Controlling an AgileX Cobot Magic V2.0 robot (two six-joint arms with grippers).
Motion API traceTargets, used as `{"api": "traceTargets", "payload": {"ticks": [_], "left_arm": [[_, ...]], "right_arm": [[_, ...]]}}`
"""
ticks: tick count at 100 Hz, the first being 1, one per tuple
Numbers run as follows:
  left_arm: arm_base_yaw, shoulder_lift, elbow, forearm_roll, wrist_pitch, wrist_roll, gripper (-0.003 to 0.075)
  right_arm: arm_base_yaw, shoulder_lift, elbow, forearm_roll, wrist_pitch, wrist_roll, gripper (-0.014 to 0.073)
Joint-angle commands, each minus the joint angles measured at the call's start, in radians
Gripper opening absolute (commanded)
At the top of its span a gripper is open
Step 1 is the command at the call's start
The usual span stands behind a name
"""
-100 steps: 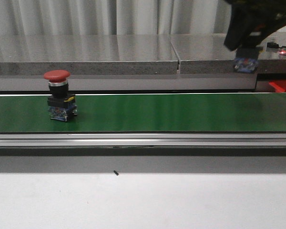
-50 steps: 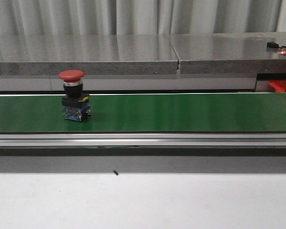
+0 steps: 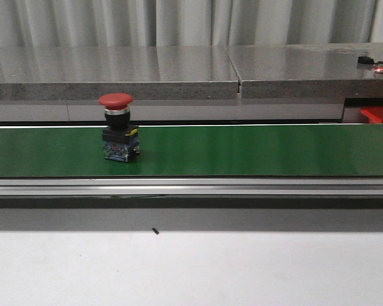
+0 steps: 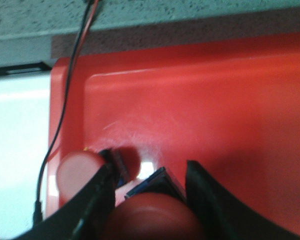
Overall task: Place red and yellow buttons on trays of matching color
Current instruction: 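Lift the red button into the red tray and open the right gripper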
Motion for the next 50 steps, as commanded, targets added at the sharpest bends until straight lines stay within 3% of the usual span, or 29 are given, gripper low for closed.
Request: {"api": "traceTargets", "payload": {"ticks": [1, 50], "left_arm": [[-0.008, 0.001, -0.025, -0.016, -0.06, 0.0, -0.002], [-0.008, 0.001, -0.025, -0.016, -0.06, 0.0, -0.002]], "right_arm": [[-0.005, -0.017, -0.084, 0.029, -0.027, -0.004, 0.0168], [-0.005, 0.111, -0.132, 0.029, -0.03, -0.004, 0.0168]]}}
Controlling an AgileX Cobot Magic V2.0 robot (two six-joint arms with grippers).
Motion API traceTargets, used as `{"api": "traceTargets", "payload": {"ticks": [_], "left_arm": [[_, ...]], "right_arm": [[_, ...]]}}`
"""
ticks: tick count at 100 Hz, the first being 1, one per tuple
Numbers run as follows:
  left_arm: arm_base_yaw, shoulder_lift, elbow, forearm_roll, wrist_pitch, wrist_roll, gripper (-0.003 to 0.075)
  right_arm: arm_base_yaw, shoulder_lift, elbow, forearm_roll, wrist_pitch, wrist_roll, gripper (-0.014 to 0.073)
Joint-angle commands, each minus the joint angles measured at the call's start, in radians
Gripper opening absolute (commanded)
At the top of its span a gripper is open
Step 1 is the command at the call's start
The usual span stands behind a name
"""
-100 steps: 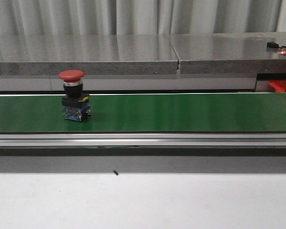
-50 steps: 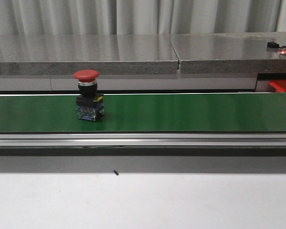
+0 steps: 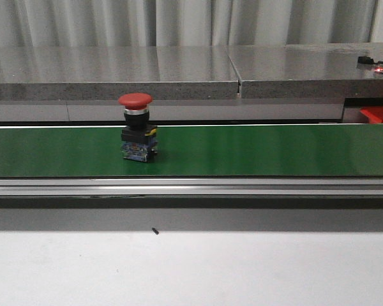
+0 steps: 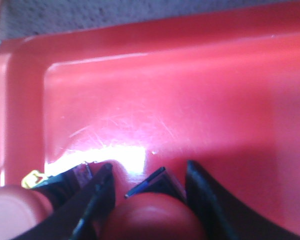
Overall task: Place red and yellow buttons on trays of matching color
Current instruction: 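Lift the red button into the red tray and open the right gripper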
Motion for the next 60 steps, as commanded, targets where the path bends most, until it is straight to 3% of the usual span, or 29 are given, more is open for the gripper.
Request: {"api": "traceTargets", "payload": {"ticks": [1, 28, 37, 51, 60], "left_arm": [[-0.008, 0.001, -0.025, -0.016, -0.06, 0.0, -0.002], [-0.008, 0.001, -0.025, -0.016, -0.06, 0.0, -0.002], [-0.008, 0.001, -0.025, -0.016, -0.06, 0.0, -0.002], [-0.008, 0.001, -0.025, -0.016, -0.06, 0.0, -0.002], [-0.008, 0.001, -0.025, -0.016, -0.06, 0.0, -0.002]], "right_arm": [[-0.005, -0.059, -0.036, 0.027, -0.03, -0.004, 0.0168], [-0.003, -0.028, -0.036, 0.028, -0.022, -0.004, 0.0183], [-0.003, -0.028, -0.036, 0.028, -0.019, -0.004, 0.0267], [-0.003, -0.035, -0.036, 0.027, -0.029, -0.004, 0.0513], [-0.004, -0.04, -0.036, 0.027, -0.031, -0.004, 0.0561]]}}
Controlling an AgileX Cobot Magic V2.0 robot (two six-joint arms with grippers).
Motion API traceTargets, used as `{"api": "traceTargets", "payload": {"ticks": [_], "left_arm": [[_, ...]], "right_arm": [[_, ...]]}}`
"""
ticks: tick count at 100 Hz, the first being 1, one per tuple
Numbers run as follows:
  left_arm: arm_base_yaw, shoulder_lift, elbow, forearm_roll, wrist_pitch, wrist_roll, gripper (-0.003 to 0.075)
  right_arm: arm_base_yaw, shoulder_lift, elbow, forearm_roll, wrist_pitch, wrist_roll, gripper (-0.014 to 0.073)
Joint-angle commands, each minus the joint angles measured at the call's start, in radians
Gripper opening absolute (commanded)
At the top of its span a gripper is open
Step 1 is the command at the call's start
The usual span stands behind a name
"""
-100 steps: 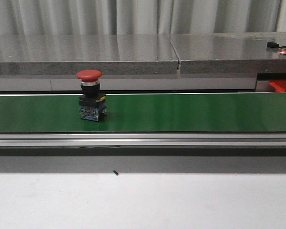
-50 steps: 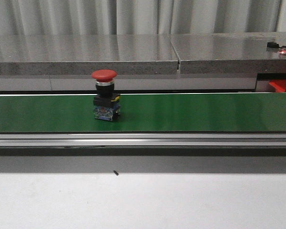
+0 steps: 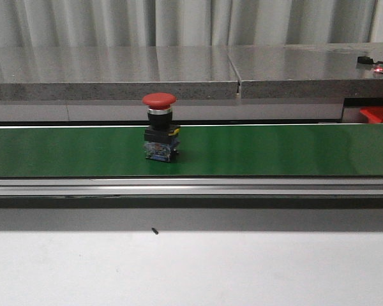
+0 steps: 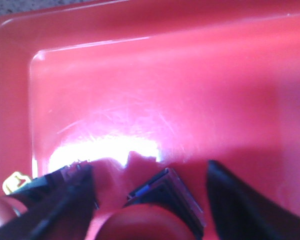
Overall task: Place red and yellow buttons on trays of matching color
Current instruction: 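Lift the red button into the red tray and open the right gripper, then move the right gripper back over the second red button on the belt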
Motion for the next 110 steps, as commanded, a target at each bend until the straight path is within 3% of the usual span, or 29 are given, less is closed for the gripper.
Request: {"api": "traceTargets", "payload": {"ticks": [1, 56, 110], "left_arm": [[-0.008, 0.001, -0.025, -0.016, -0.06, 0.0, -0.002], [-0.008, 0.001, -0.025, -0.016, -0.06, 0.0, -0.002], [-0.008, 0.001, -0.025, -0.016, -0.06, 0.0, -0.002]], "right_arm": [[-0.004, -0.075, -0.032, 0.022, -0.031, -0.004, 0.0561], [-0.004, -0.246, -0.032, 0.009, -0.002, -0.004, 0.0559], [0.131, -0.505, -0.026, 0.069, 0.332, -0.016, 0.0559]]}}
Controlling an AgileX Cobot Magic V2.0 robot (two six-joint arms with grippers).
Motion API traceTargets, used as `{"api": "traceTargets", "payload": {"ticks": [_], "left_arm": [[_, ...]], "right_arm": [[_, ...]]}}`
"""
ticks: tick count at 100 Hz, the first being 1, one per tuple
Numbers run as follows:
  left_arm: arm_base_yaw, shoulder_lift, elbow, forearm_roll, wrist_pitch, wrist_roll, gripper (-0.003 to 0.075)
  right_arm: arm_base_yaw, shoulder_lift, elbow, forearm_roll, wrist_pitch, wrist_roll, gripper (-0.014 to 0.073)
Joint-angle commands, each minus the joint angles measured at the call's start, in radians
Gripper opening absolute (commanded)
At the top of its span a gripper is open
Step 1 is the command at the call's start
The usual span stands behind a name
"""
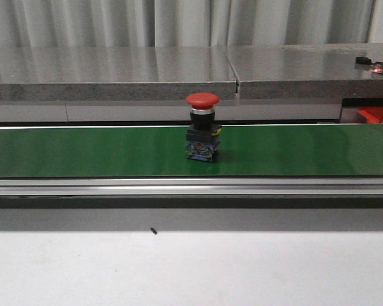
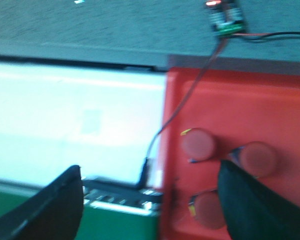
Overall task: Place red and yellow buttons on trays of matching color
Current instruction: 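Move the right gripper back over the second red button on the belt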
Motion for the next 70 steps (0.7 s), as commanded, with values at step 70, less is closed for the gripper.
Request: {"api": "traceTargets", "payload": {"ticks": [70], "left_arm": [[-0.008, 0.001, -0.025, -0.016, -0.06, 0.0, -0.002]], "right_arm": [[0.282, -0.484, 0.61, 0.035, -0.114, -0.222, 0.0559]]}}
